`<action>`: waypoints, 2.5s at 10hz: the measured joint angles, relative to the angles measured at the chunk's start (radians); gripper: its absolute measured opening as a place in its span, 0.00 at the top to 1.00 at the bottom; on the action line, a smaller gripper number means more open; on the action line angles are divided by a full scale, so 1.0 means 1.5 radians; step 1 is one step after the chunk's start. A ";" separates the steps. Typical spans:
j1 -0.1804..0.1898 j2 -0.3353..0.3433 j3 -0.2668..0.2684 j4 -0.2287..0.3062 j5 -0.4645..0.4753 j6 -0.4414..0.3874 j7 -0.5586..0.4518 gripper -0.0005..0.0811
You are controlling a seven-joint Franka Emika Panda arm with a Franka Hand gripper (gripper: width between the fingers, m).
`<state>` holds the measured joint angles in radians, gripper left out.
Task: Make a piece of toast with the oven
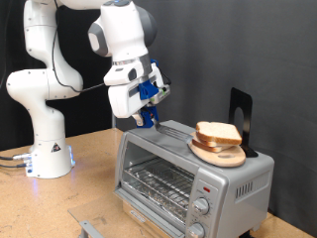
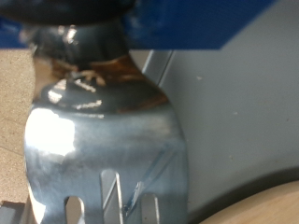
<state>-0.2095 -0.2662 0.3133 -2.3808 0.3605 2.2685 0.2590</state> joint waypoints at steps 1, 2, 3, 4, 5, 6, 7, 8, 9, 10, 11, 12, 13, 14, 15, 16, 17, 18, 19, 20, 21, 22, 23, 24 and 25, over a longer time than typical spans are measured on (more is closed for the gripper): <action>0.000 0.006 0.001 0.006 -0.005 0.001 0.009 0.52; 0.000 0.012 0.001 0.011 -0.008 0.002 0.014 0.52; 0.000 0.017 0.001 0.015 -0.009 0.004 0.016 0.52; 0.000 0.022 0.001 0.019 -0.010 0.007 0.017 0.52; 0.000 0.025 0.001 0.022 -0.010 0.011 0.017 0.52; 0.000 0.025 0.001 0.024 -0.010 0.012 0.017 0.52; 0.000 0.025 0.001 0.026 -0.010 0.013 0.017 0.52; 0.000 0.025 0.001 0.028 -0.010 0.013 0.017 0.52; 0.000 0.025 0.001 0.029 -0.010 0.013 0.017 0.52; 0.000 0.025 0.001 0.030 -0.010 0.013 0.017 0.52; 0.000 0.025 0.001 0.031 -0.010 0.013 0.017 0.52; 0.000 0.025 0.001 0.033 -0.010 0.013 0.017 0.52; 0.000 0.025 0.001 0.036 -0.010 0.012 0.017 0.52; 0.000 0.025 0.001 0.038 -0.010 0.009 0.017 0.52; 0.000 0.026 0.003 0.039 -0.010 0.003 0.017 0.52; 0.000 0.027 0.005 0.042 -0.010 -0.003 0.017 0.52; 0.000 0.031 0.007 0.046 -0.011 -0.009 0.020 0.52; 0.000 0.036 0.010 0.051 -0.013 -0.014 0.026 0.52; 0.000 0.041 0.012 0.055 -0.017 -0.015 0.031 0.52; 0.000 0.044 0.014 0.057 -0.018 -0.015 0.034 0.52; 0.000 0.047 0.016 0.061 -0.018 -0.015 0.037 0.52; 0.000 0.051 0.017 0.064 -0.020 -0.015 0.039 0.52; 0.000 0.055 0.019 0.068 -0.020 -0.015 0.040 0.52; 0.000 0.058 0.020 0.071 -0.021 -0.015 0.040 0.52; 0.000 0.059 0.022 0.072 -0.022 -0.015 0.040 0.52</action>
<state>-0.2096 -0.1780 0.3465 -2.2721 0.3278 2.2460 0.3190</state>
